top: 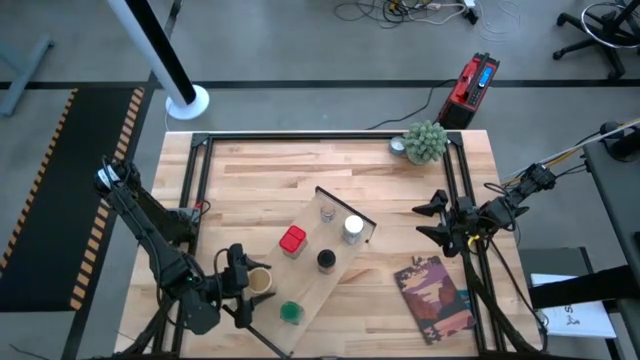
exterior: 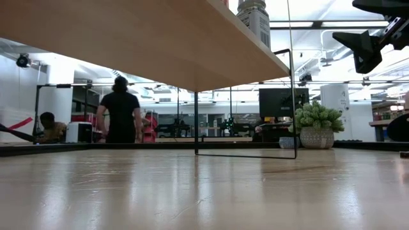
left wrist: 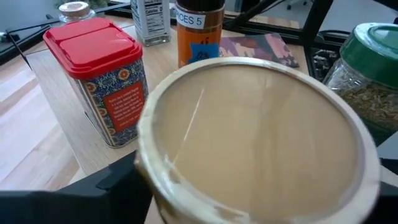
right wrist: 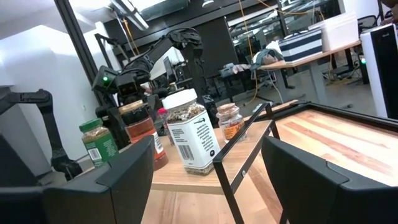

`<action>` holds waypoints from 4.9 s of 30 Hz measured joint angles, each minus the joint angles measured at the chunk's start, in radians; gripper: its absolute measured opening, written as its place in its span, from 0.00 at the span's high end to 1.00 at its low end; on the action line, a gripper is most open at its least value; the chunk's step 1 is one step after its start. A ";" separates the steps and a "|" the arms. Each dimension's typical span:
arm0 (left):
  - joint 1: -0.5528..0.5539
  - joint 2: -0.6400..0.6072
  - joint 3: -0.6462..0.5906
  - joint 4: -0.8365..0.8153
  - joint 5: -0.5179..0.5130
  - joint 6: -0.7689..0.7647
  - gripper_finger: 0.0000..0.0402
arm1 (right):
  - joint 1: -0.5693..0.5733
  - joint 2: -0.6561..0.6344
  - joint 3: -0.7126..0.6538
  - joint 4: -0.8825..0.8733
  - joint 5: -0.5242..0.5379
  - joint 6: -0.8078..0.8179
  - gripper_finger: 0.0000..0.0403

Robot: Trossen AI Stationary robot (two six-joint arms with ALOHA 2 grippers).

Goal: Shelf spices
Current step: Remove the gold seasoning bottle from the shelf

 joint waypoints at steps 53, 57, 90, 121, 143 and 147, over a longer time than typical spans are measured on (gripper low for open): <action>0.287 -0.312 0.000 -0.329 -0.120 0.237 0.35 | 0.000 0.000 0.000 0.003 0.000 -0.020 0.32; 0.370 -0.312 0.000 -0.324 -0.120 0.268 0.35 | 0.000 0.000 0.000 0.023 -0.001 -0.038 0.32; 0.957 -0.689 -0.522 0.305 0.362 0.556 0.33 | 0.000 0.000 0.000 0.056 -0.034 -0.031 0.32; 1.369 -0.537 -0.732 0.526 0.647 0.508 0.35 | 0.000 0.000 0.000 0.050 -0.061 0.002 0.32; 1.456 -0.419 -0.732 0.462 0.502 0.567 0.32 | 0.000 0.000 0.000 0.049 -0.061 0.003 0.32; 1.460 -0.399 -0.732 0.472 0.491 0.574 0.36 | 0.000 0.000 0.000 0.043 -0.061 0.012 0.32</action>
